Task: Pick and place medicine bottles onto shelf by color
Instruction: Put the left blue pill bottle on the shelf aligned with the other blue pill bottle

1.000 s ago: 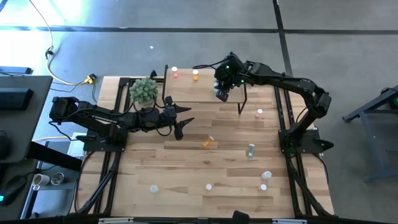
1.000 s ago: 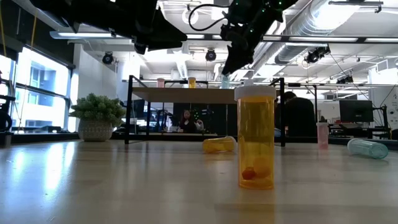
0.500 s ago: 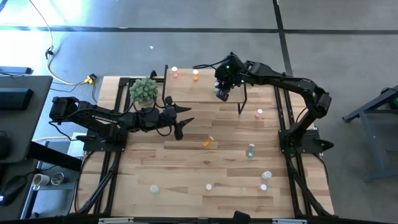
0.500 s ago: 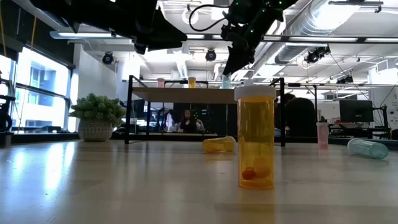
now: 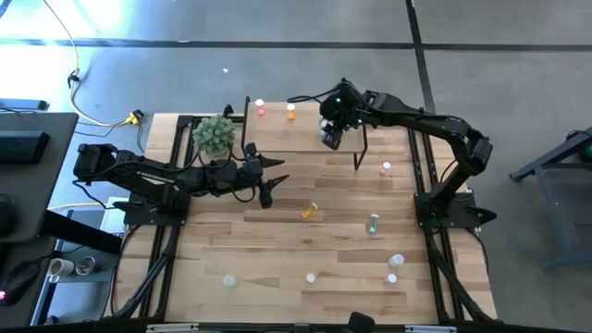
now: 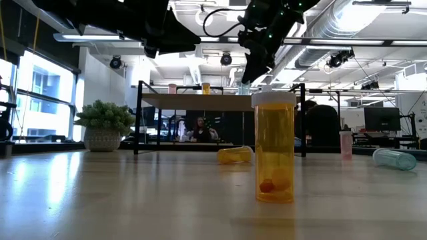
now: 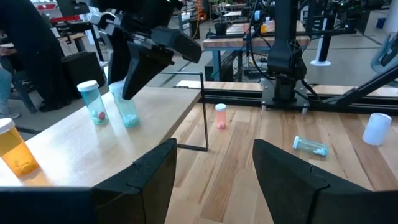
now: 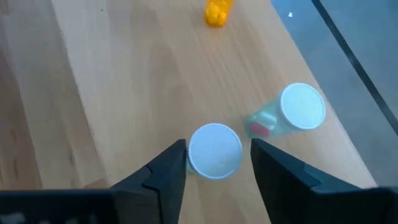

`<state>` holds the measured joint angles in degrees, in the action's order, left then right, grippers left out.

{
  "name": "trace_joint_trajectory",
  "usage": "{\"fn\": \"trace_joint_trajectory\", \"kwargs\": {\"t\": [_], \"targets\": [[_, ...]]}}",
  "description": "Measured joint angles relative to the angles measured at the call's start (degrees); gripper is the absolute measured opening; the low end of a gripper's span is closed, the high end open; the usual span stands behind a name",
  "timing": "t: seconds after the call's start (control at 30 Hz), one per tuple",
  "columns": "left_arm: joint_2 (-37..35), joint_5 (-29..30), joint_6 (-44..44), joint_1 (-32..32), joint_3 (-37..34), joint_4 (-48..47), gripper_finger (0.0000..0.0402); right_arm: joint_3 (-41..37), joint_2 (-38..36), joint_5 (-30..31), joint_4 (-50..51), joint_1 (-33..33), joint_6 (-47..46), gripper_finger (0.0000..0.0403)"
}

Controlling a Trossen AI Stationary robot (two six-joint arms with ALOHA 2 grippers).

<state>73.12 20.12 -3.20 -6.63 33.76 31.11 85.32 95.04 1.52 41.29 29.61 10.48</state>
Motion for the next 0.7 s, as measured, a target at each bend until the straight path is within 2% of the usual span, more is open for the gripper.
{"fn": "trace_joint_trajectory", "kwargs": {"t": [0.37, 0.7], "targets": [[0.0, 0.0, 0.0, 0.0, 0.0, 0.0, 0.0200, 0.0, 0.0, -1.1, -0.5, 0.0, -0.5, 0.0151], [0.0, 0.0, 0.0, -0.1, 0.0, 0.0, 0.0200, 0.0, -0.1, -2.4, -2.2, 0.0, -2.7, 0.0150]]}}
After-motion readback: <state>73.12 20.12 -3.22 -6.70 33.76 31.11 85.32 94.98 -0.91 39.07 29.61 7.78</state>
